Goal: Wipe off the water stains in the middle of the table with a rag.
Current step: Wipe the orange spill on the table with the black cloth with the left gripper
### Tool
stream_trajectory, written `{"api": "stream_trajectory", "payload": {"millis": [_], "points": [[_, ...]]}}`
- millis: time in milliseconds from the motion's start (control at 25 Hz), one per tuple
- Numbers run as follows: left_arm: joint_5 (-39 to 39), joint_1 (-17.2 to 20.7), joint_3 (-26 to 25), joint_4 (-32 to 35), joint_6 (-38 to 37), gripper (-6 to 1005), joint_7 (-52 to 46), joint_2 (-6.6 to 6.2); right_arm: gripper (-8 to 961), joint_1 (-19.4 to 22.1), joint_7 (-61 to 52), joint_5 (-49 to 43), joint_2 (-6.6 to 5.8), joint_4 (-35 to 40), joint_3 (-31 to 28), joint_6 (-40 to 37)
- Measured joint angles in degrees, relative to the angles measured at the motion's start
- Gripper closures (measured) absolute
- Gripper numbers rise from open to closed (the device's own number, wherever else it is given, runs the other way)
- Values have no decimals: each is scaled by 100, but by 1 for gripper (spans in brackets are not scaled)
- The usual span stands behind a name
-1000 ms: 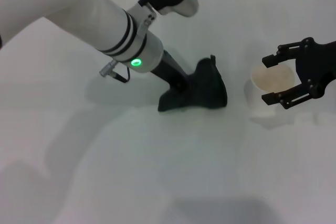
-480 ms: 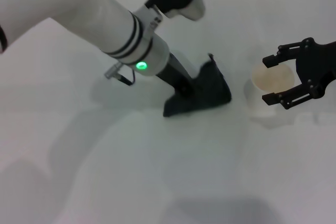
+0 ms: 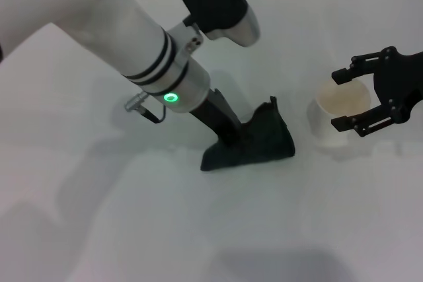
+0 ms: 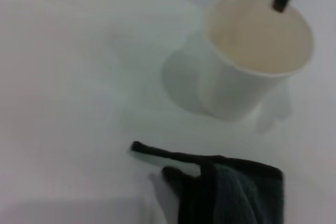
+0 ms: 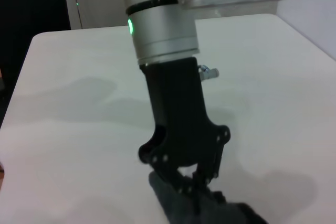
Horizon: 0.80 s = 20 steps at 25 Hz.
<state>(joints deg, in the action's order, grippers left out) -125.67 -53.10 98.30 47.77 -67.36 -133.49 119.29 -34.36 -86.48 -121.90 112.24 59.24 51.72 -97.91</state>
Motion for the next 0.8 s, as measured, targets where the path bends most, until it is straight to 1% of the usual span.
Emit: {"api": "stream_trajectory", "payload": {"millis": [160, 320, 560, 760, 800], "points": [[-371, 233, -414, 206, -54, 924, 48, 1, 80, -1, -9, 0, 3, 0, -3, -1], [-466, 725, -851, 752, -147, 924, 344, -5, 80, -3, -24, 0, 12, 1, 4, -1], [-479, 1349, -1108, 1483, -569, 923, 530, -11, 81, 1, -38, 0, 16, 17, 3, -1], [-572, 1765, -1262, 1746, -672, 923, 604, -20, 81, 6, -20, 0, 17, 12, -11, -1], [-572, 1765, -1262, 1746, -672, 923, 604, -20, 81, 16, -17, 0, 17, 11, -7, -1]]}}
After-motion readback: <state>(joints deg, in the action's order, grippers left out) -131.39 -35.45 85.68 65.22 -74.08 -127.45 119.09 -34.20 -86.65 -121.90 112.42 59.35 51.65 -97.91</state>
